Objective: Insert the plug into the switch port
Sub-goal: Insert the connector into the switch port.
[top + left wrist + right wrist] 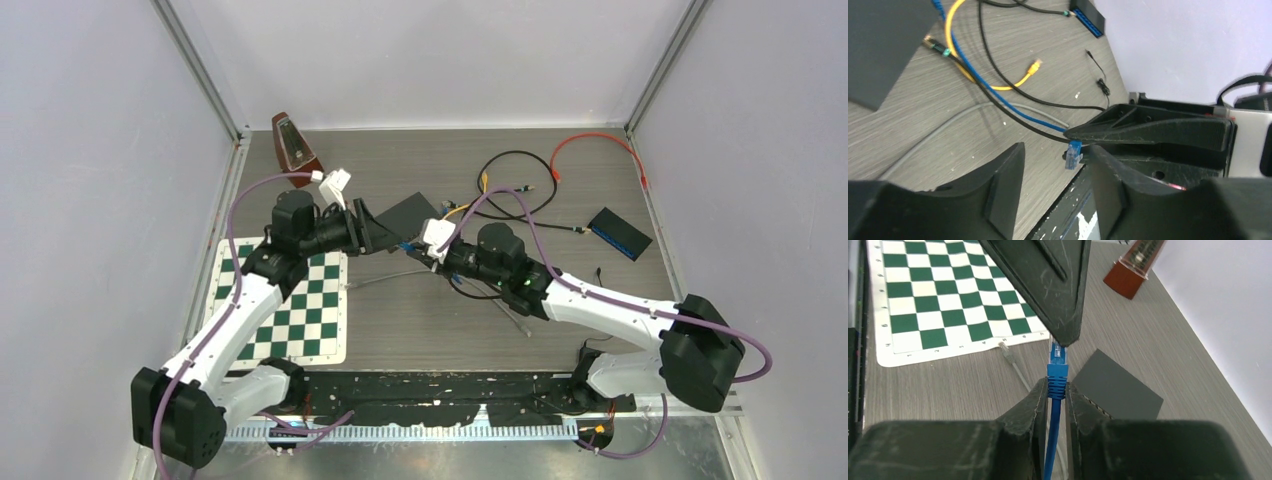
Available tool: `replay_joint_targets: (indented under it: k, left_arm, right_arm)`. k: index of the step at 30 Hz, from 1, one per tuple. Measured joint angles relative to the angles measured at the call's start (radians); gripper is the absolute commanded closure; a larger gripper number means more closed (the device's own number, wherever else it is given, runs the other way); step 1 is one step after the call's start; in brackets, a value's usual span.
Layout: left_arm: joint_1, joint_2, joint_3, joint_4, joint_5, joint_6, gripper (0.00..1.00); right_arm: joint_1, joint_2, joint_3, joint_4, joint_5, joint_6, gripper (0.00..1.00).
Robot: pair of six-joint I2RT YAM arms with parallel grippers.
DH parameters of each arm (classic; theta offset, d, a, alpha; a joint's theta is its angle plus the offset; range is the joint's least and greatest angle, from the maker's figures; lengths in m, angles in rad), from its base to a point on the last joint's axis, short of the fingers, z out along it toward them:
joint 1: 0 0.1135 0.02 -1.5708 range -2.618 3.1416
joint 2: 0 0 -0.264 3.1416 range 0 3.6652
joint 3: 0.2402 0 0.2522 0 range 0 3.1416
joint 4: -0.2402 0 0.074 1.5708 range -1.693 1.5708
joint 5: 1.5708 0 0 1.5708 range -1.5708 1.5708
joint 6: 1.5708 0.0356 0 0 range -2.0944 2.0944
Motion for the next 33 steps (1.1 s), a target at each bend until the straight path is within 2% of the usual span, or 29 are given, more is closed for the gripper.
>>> replay_joint_targets:
  k: [4,8,13,25,33]
  left_arm:
    - [0.006,0.024,0.055,-0.097,-0.099,0.061,0.36]
    - [0.041,0.075,0.123,-0.161,-0.211,0.111,0.37]
    - [0.096,0.23,0.217,-0.183,-0.318,0.118,0.38]
    - [0.146,0.693,0.5,-0.226,-0.332,0.111,0.43]
    - [0.146,0.877,0.621,-0.282,-0.304,0.12,0.43]
  right_arm:
    - [0.0,0.004,0.021,-0.075,0.076,0.006,0.95]
    - [-0.01,0.065,0.072,-0.148,0.146,0.032,0.95]
    - [-0.026,0.209,0.154,-0.231,0.227,0.092,0.95]
    - [-0.033,0.582,0.374,-0.373,0.393,0.295,0.95]
    - [-0.063,0.635,0.39,-0.399,0.458,0.386,0.95]
